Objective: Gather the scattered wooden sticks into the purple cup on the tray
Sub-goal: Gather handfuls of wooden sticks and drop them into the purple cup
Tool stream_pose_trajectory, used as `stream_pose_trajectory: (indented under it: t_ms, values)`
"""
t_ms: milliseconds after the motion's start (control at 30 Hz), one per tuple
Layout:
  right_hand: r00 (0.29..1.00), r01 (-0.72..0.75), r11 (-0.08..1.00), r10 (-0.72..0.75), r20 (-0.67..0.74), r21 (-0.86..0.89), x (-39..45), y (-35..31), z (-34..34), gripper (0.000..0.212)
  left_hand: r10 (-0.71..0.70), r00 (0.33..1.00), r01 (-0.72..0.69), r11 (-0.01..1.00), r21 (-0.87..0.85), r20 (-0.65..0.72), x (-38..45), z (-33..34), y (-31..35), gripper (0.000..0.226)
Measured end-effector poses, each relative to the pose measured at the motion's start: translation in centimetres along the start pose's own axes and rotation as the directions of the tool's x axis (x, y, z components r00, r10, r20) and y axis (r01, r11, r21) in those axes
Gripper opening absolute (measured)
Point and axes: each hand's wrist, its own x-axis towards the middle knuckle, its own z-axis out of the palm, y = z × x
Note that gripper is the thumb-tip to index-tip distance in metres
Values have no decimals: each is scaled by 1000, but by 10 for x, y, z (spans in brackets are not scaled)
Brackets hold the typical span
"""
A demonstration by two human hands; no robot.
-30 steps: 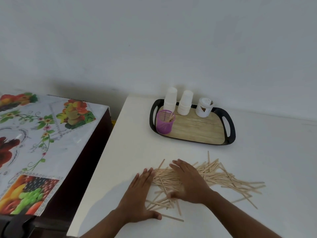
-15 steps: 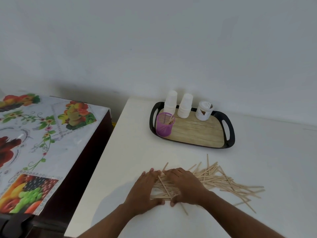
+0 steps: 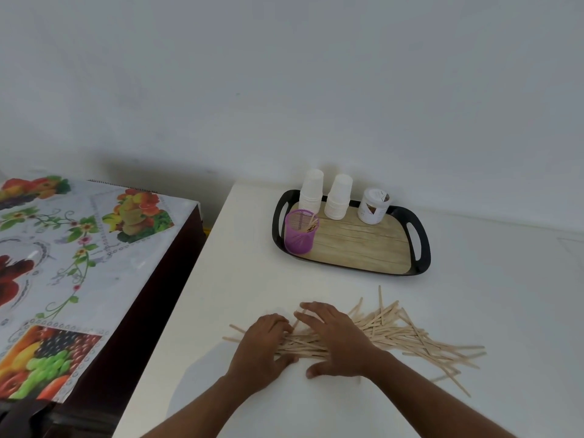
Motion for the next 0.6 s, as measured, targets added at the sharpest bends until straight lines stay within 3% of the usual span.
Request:
stream_pose_trajectory:
  t_ms: [100, 233, 333, 500, 600]
  values:
    - [999, 26, 997, -23, 49, -69, 8, 0, 7, 107, -7, 1000, 7, 1000, -9, -18, -1, 4, 1, 47]
    - [997, 57, 990, -63, -38, -130, 15, 3, 6, 64, -25, 998, 23, 999, -36, -56, 0, 8, 4, 38]
    - [991, 79, 978, -98, -91, -194, 16, 5, 7, 46, -26, 997, 24, 999, -36, -71, 4, 9, 5, 40]
    - [981, 77, 963, -120, -153, -259, 21, 8, 13, 33, -12, 999, 14, 999, 31, -52, 18, 16, -4, 36]
    - [980, 52, 955, -105, -168, -293, 25, 9, 16, 37, 0, 999, 4, 997, 80, -47, 25, 21, -8, 29]
